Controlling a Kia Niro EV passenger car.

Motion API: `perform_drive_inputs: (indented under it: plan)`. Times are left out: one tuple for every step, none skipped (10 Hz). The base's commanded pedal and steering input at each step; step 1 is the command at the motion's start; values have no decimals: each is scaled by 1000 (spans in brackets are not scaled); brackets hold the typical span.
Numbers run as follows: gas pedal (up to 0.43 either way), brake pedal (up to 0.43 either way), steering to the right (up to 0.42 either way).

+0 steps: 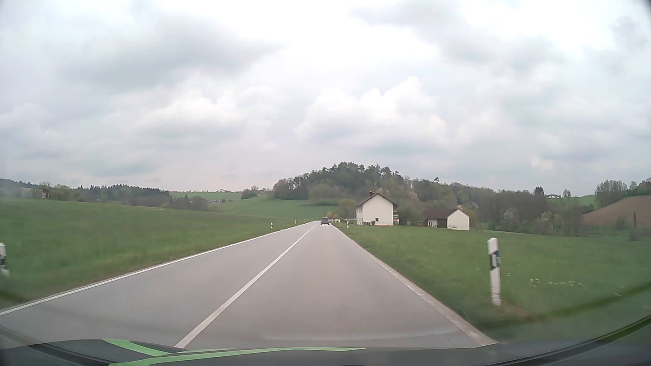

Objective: Follow the waypoints while adhering to traffic rules and regulations

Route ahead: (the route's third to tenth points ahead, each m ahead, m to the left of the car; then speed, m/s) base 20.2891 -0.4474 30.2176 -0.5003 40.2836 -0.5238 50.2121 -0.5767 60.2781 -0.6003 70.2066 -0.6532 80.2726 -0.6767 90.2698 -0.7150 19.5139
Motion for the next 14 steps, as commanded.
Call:
perform_drive_inputs:
  plan:
    - [197, 0, -4]
    - [197, 0, -4]
    - [197, 0, -4]
    - [197, 0, -3]
    - [197, 0, -3]
    - [197, 0, -3]
    - [189, 0, -3]
    - [189, 0, -2]
    - [189, 0, -2]
    - [189, 0, -2]
    - [189, 0, -1]
    - [189, 0, -1]
    - [189, 0, -1]
    - [189, 0, -1]
